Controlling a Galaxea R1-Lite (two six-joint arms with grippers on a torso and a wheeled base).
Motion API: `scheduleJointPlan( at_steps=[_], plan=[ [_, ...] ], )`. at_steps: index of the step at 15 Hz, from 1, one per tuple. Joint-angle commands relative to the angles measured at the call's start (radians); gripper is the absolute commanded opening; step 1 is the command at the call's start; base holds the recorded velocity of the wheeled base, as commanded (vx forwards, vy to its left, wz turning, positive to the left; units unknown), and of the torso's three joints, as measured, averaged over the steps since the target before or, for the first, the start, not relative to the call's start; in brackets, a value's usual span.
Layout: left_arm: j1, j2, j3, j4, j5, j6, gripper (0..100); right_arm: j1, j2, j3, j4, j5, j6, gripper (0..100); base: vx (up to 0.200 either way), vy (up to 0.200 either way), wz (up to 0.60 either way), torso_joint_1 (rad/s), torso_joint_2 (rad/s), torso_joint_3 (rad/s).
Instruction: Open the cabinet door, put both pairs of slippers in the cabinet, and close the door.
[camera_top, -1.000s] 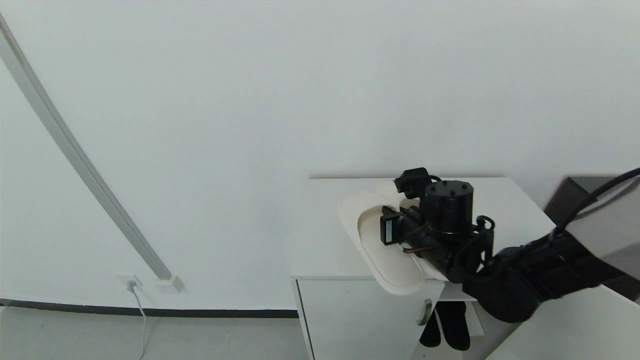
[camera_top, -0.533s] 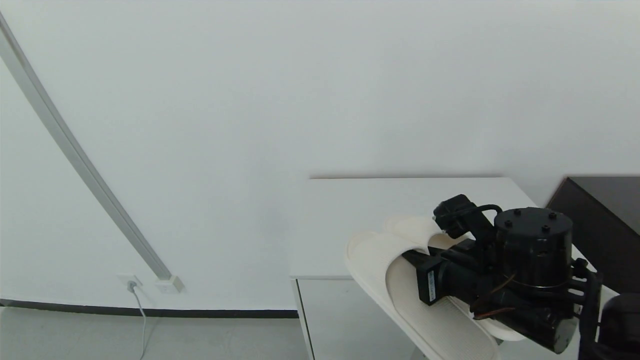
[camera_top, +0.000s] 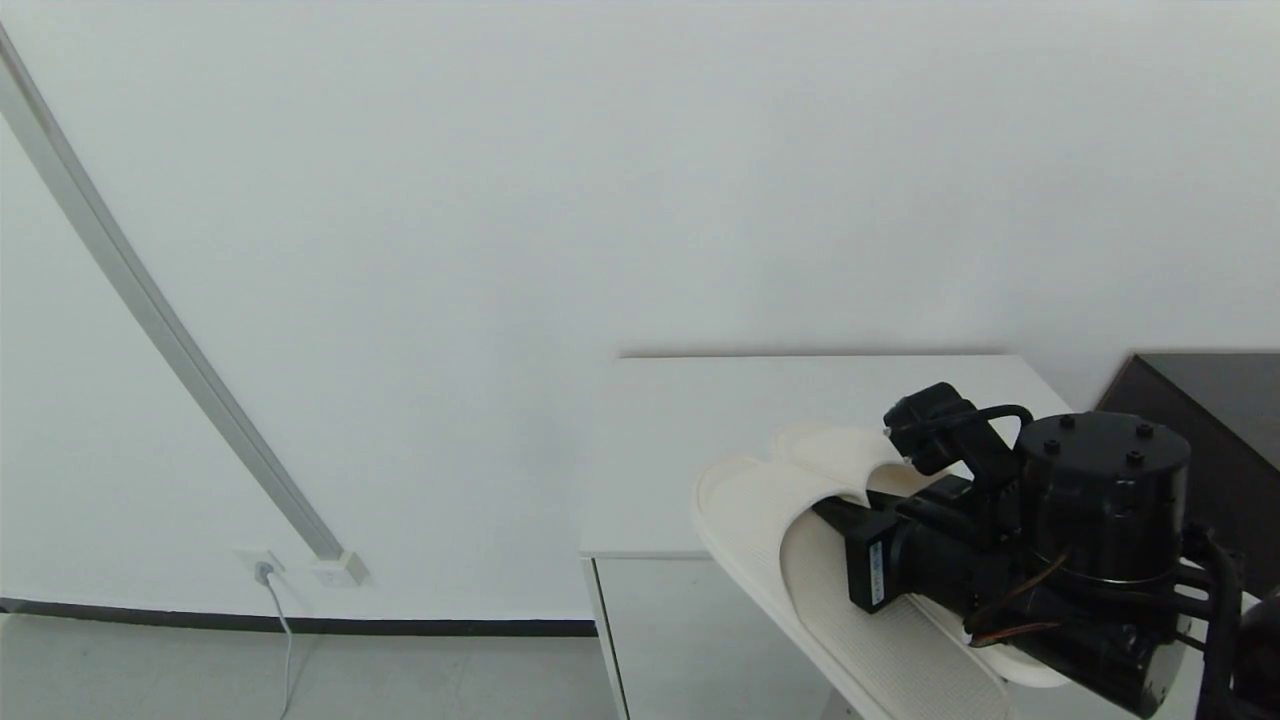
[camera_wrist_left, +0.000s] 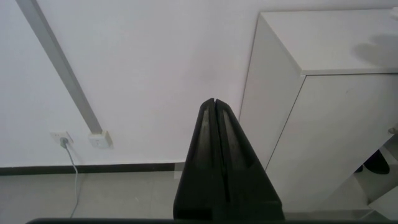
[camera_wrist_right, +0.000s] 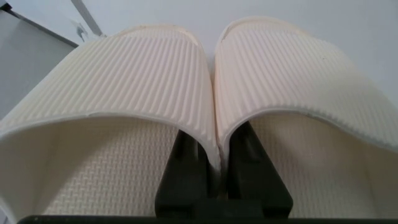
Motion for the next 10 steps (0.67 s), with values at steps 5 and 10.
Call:
scheduleJointPlan(
  at_steps=[5, 10],
  plan=[
    [0.0, 0.0, 0.0, 0.0, 0.001, -0.001, 0, 0.0, 0.016, 0.0, -0.002, -0.001, -0.002, 0, -0.2, 0.0, 0.0, 0.005, 0.0, 0.003],
    [0.0, 0.0, 0.0, 0.0, 0.001, -0.001, 0, 0.0, 0.016, 0.005, -0.002, -0.001, -0.003, 0, -0.2, 0.0, 0.0, -0.004, 0.0, 0.001]
  ],
)
